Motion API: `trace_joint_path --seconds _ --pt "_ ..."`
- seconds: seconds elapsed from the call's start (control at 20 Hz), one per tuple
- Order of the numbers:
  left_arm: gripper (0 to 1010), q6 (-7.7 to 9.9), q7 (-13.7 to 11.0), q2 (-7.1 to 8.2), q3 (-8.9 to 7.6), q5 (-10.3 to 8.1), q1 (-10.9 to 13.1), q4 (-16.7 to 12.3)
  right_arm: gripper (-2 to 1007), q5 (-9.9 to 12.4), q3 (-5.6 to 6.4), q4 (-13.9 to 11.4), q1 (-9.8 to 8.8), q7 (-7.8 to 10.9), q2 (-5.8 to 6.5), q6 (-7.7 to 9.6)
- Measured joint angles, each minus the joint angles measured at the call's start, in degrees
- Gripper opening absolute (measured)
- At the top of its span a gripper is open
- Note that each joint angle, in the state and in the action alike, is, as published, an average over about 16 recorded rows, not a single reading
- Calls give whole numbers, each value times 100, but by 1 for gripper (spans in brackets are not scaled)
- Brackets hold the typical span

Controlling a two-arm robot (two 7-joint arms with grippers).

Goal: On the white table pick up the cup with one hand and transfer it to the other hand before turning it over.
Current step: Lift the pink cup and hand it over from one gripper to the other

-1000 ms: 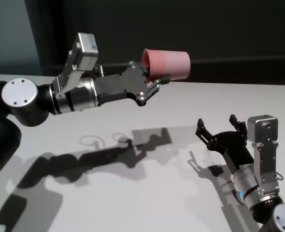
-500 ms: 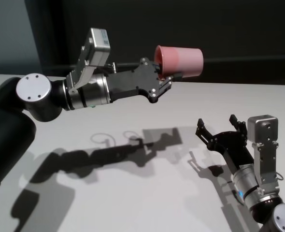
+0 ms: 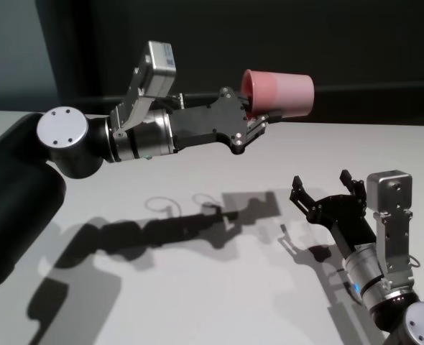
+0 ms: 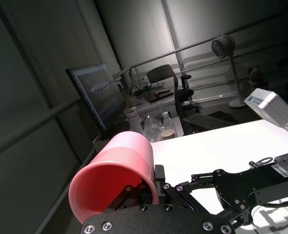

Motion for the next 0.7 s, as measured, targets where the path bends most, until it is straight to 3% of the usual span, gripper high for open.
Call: trace_joint_path --seconds 0.7 --pt "43 58 -42 -63 46 4 -44 34 1002 0 0 0 0 0 0 0"
